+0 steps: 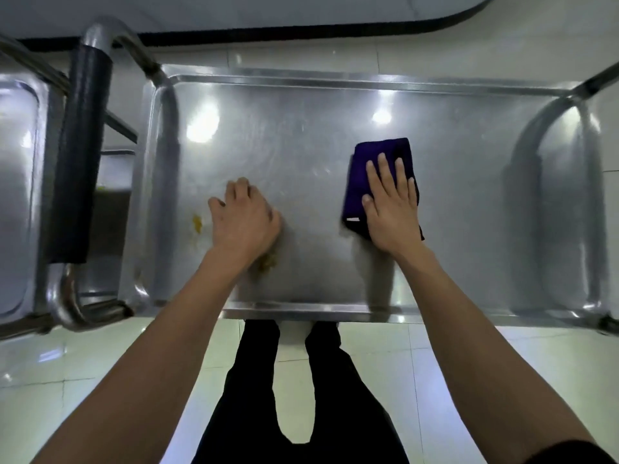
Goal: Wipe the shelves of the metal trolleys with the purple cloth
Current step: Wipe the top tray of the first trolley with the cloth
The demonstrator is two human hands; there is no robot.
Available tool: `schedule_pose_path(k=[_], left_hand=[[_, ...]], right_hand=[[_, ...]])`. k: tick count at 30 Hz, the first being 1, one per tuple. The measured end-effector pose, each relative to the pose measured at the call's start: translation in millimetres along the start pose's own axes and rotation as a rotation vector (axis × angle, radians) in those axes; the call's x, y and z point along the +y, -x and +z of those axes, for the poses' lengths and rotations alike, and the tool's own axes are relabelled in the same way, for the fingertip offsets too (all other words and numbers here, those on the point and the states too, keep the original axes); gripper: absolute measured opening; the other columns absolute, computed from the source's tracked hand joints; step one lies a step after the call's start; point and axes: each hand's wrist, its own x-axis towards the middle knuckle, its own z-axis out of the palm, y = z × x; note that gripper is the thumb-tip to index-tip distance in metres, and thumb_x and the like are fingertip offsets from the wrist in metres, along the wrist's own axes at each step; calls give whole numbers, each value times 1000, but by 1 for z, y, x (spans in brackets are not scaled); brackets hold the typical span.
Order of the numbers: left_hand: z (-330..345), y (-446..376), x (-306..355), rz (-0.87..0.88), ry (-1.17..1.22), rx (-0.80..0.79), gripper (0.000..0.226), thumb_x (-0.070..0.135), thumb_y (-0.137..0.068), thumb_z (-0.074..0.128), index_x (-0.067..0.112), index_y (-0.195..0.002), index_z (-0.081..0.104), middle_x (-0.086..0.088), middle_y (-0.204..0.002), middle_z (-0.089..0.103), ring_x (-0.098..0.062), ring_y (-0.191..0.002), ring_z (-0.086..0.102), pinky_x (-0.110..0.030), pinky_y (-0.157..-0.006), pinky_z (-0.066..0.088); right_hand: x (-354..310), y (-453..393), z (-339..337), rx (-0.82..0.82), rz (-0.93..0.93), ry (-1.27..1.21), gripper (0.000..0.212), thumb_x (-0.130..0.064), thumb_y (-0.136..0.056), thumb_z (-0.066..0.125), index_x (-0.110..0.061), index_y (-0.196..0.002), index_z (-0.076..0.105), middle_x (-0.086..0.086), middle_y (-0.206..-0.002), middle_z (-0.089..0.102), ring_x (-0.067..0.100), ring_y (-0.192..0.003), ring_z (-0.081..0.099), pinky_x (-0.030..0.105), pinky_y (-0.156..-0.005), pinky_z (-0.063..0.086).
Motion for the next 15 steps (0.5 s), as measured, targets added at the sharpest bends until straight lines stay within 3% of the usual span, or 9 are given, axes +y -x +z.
schedule_pose_path(k=[6,15], left_hand=[[5,9,-9,18,-21,22,55,39,-98,41,7,-143,40,-10,-153,31,-28,-136,39,-55,-102,34],[7,6,-26,76,-21,24,52,19,-91,47,9,-142,44,-8,-153,34,-27,-134,40,-51,-100,33]], right_hand=[[23,10,-2,-13,-9,38,61,-35,-107,25,-24,-162,0,-1,-169,-11,25,-153,-18,51,-125,-4],[-62,17,39,-13,-121,72,63,-36,-105,26,-21,-161,2,3,-169,-7,30,-154,-16,57,-124,2]])
